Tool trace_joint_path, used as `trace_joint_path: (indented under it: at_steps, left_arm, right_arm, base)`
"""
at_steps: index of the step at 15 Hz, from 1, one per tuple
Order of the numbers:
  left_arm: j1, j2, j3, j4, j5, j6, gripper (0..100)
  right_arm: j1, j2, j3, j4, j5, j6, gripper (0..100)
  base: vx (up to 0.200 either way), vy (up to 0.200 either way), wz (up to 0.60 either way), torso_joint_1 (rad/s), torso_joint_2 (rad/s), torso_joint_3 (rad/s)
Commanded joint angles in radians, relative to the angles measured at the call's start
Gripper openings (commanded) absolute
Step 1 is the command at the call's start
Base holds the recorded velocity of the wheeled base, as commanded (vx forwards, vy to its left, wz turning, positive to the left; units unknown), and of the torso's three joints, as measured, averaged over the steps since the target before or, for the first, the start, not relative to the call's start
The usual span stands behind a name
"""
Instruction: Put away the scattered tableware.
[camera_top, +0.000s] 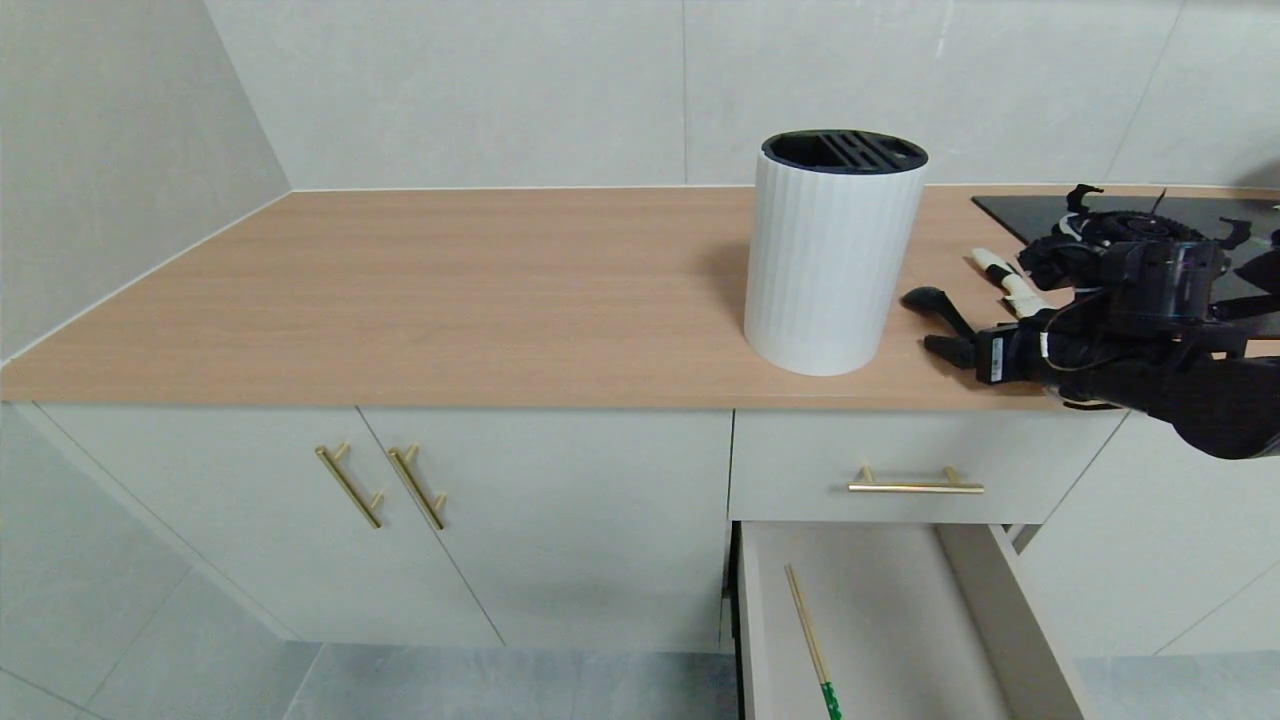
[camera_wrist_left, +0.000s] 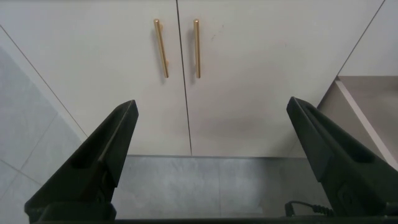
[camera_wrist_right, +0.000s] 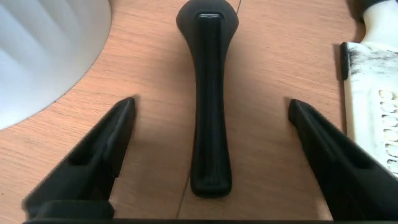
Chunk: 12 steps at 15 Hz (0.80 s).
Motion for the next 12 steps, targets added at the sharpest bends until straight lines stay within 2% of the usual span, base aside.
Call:
trace_joint_path:
  at_steps: [1,12]
  left_arm:
    - [0.000,0.000,0.000,0.000,0.000,0.000,100]
    - [0.000,0.000,0.000,0.000,0.000,0.000,100]
  right_arm:
    - [0.001,0.001,0.000,0.004,0.001,0.001,0]
    - [0.002,-0.005,0.003,0.004,0.001,-0.001,0]
  base:
    - [0.000,0.000,0.00,0.000,0.00,0.000]
    - [0.000,0.000,0.00,0.000,0.00,0.000]
